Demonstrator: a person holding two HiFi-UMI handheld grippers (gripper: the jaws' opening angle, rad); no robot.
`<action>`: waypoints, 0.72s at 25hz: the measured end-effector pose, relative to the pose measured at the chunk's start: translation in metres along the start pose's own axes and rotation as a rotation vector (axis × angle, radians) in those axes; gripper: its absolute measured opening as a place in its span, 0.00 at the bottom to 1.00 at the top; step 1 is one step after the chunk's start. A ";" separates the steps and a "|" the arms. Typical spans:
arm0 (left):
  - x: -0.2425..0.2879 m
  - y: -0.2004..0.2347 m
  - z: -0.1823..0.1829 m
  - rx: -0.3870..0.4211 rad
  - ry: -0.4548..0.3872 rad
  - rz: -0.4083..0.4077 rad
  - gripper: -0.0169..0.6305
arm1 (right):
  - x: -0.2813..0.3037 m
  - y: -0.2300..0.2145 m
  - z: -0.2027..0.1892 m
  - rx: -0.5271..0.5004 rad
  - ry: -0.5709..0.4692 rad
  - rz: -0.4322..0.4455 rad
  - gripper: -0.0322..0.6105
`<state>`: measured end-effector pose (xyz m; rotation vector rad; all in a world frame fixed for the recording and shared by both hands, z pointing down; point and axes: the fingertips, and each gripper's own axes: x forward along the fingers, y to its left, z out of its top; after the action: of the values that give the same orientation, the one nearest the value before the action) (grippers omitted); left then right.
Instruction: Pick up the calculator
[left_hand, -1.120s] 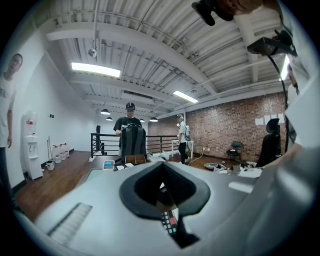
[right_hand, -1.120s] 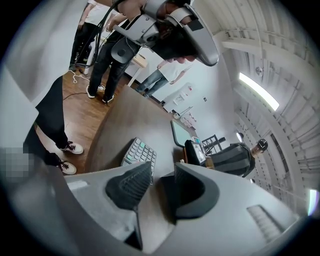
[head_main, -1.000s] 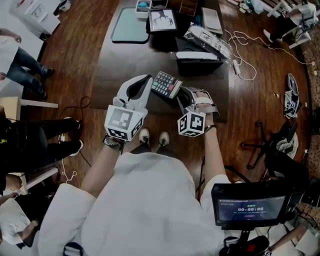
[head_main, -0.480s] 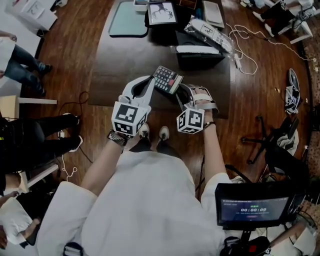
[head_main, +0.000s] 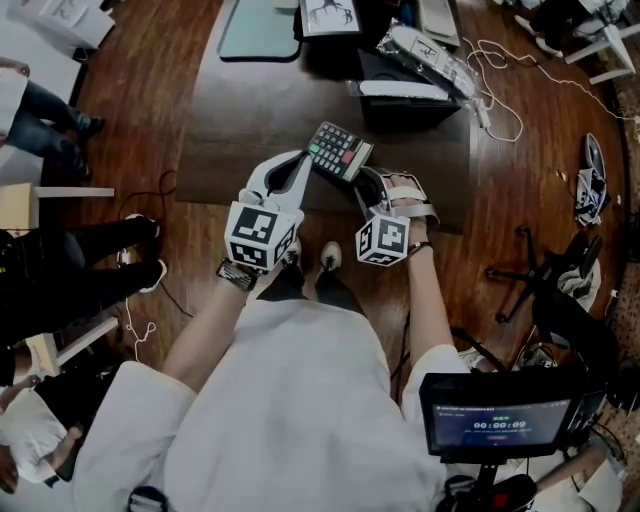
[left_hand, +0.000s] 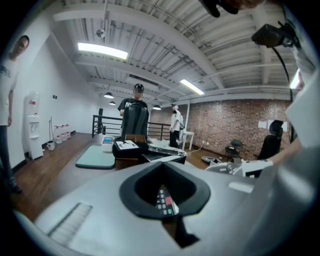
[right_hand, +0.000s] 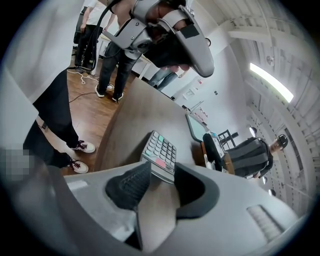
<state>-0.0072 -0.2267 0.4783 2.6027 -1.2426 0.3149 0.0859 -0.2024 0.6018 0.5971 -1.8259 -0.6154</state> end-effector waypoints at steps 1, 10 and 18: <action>0.000 0.001 -0.001 -0.003 0.004 0.002 0.04 | 0.001 0.002 0.000 0.003 0.000 0.007 0.28; 0.001 0.010 -0.012 -0.027 0.032 0.022 0.04 | 0.014 0.015 -0.002 0.005 -0.008 0.053 0.32; 0.000 0.010 -0.025 -0.038 0.061 0.021 0.04 | 0.024 0.027 -0.003 -0.027 -0.009 0.068 0.32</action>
<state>-0.0177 -0.2250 0.5036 2.5302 -1.2437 0.3687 0.0780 -0.1983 0.6371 0.5124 -1.8355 -0.5968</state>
